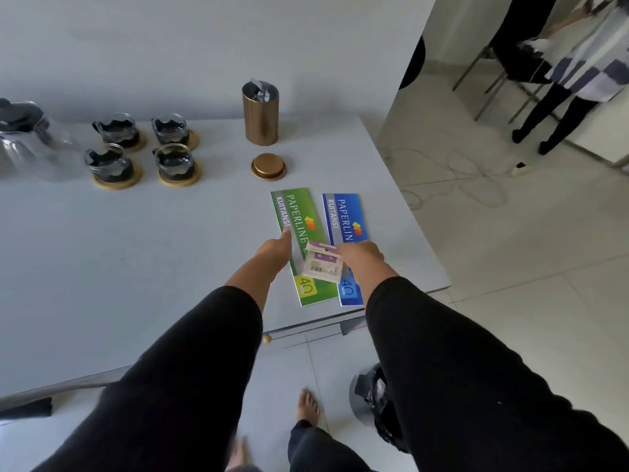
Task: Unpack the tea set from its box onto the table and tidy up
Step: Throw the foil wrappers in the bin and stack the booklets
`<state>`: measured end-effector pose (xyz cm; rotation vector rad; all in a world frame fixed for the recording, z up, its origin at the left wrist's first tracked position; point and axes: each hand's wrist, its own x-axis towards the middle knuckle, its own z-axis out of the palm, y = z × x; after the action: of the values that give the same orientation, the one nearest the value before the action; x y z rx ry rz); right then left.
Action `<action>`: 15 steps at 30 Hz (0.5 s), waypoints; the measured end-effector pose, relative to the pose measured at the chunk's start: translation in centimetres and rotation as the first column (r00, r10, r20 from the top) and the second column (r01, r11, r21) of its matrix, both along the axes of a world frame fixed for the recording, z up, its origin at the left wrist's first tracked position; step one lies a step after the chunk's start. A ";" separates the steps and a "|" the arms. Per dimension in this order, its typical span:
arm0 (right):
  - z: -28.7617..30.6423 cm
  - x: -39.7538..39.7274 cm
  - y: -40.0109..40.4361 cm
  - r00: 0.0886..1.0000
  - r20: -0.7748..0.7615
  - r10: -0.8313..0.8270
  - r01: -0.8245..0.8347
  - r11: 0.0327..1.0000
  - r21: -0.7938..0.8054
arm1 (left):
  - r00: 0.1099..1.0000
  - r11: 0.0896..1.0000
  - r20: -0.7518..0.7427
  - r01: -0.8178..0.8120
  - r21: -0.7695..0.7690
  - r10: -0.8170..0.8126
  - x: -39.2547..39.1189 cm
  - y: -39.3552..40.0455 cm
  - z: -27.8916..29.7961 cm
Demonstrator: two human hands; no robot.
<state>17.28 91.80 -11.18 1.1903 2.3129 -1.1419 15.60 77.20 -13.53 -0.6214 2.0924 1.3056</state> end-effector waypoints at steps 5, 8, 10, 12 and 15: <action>-2.1 -2.4 2.3 0.999 0.041 -0.030 0.028 0.999 0.035 | 0.999 0.993 -0.043 -0.032 -0.111 0.028 -1.9 1.9 -0.8; -2.7 -3.6 2.4 0.999 0.037 0.025 -0.028 0.998 0.063 | 0.994 0.985 -0.092 -0.067 -0.158 0.053 -2.8 2.5 -1.4; -3.2 -4.4 2.6 0.998 0.048 0.047 -0.051 0.995 0.087 | 0.993 0.982 -0.099 -0.083 -0.167 0.067 -3.0 2.5 -1.8; -3.6 -5.0 2.6 0.995 0.067 0.069 -0.076 0.992 0.102 | 0.994 0.982 -0.095 -0.078 -0.171 0.062 -3.2 2.5 -1.9; -3.6 -5.7 2.2 0.987 0.108 0.116 -0.129 0.984 0.124 | 0.995 0.981 -0.093 -0.051 -0.187 0.034 -3.4 2.3 -1.7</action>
<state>11.61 94.03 -14.79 1.1042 2.3776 -0.8802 12.19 79.45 -15.22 -0.7035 2.3069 1.1860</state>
